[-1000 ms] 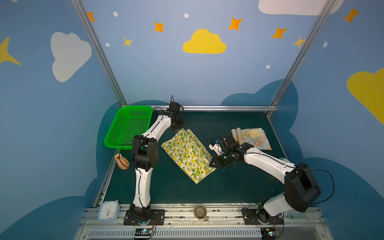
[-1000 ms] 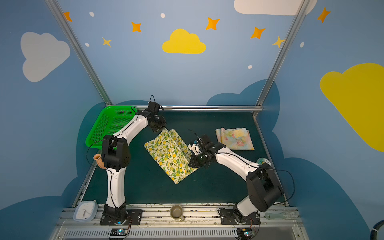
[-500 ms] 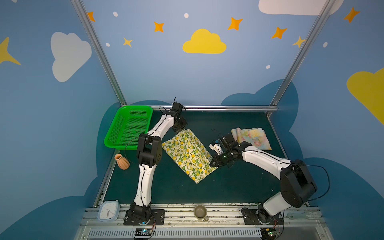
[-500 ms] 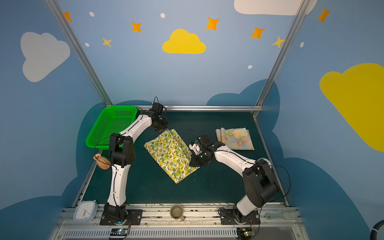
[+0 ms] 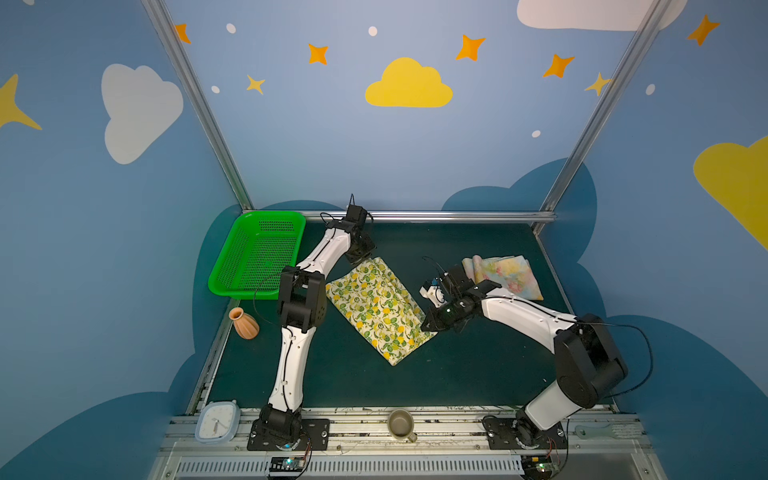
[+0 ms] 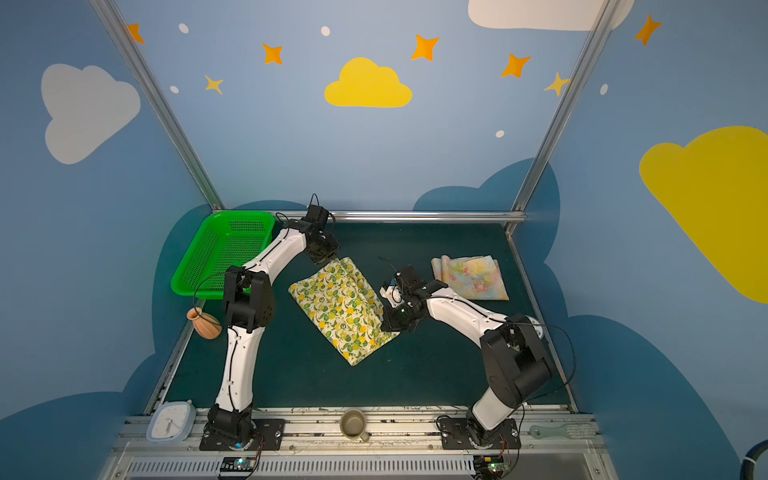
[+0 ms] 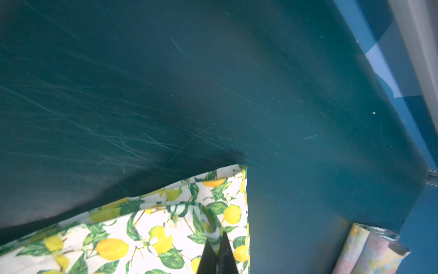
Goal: Fold and stack skirts
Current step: Fold the skirt at the center of the table.
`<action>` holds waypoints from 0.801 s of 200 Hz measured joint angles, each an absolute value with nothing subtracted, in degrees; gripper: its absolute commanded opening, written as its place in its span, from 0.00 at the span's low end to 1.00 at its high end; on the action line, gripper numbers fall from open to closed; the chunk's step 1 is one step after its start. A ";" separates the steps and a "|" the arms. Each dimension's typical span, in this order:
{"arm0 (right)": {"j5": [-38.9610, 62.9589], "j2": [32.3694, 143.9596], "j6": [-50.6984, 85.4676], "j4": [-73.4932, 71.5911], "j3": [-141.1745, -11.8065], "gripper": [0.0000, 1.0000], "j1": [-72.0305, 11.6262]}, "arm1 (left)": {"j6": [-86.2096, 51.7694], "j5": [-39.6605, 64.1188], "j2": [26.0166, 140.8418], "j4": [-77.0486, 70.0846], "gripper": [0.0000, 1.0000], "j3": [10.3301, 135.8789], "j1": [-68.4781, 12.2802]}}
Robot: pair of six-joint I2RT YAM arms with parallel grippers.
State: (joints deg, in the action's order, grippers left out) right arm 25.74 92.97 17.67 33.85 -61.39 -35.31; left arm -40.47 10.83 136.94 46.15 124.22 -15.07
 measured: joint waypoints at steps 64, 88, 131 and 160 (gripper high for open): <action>22.13 96.05 17.72 36.73 -64.66 0.00 -35.22 | -40.93 10.68 139.63 46.61 0.04 126.76 -15.16; 20.95 96.47 17.65 37.41 -65.28 0.00 -35.22 | -40.93 10.70 140.88 46.74 0.04 128.20 -15.27; 19.70 97.49 17.54 38.17 -65.47 0.00 -35.20 | -40.91 10.70 142.28 47.79 0.04 130.69 -15.84; 19.20 98.74 17.52 38.30 -65.60 0.00 -35.16 | -40.88 10.74 142.87 48.53 0.04 133.32 -16.45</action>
